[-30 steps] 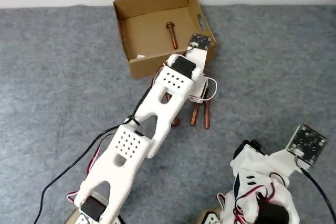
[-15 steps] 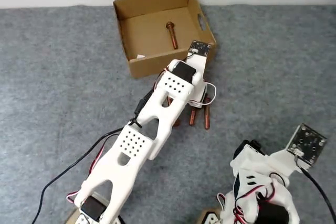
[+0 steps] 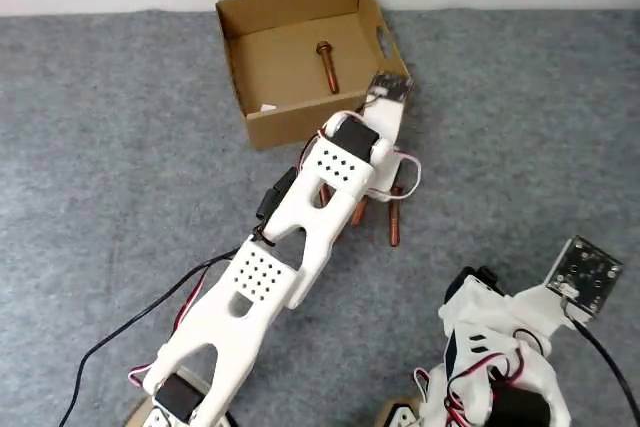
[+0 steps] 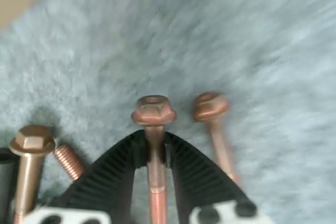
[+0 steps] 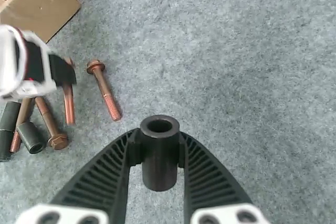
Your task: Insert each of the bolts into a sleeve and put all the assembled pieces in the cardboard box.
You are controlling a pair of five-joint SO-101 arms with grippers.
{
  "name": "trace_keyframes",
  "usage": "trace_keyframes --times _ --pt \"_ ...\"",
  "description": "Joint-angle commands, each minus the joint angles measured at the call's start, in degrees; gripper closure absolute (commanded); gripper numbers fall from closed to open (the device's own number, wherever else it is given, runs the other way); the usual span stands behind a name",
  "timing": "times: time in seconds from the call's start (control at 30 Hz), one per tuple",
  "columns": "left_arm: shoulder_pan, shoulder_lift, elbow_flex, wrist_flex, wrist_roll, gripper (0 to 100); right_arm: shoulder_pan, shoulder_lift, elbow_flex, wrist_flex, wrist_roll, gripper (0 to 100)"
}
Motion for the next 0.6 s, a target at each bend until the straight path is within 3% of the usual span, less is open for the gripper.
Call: trace_keyframes --times 0.0,0.27,0.57 --pt "1.1 -3.4 -8.7 1.8 0.5 100 0.7 -0.2 -0.2 -1.4 -0.5 99.1" --pt "0.9 -15.7 0.1 1.9 -2.1 100 0.7 -0.2 -0.2 -1.4 -0.5 99.1" --pt "-1.5 -44.3 34.0 1.8 -2.4 100 0.6 -0.2 -0.2 -1.4 -0.5 99.1"
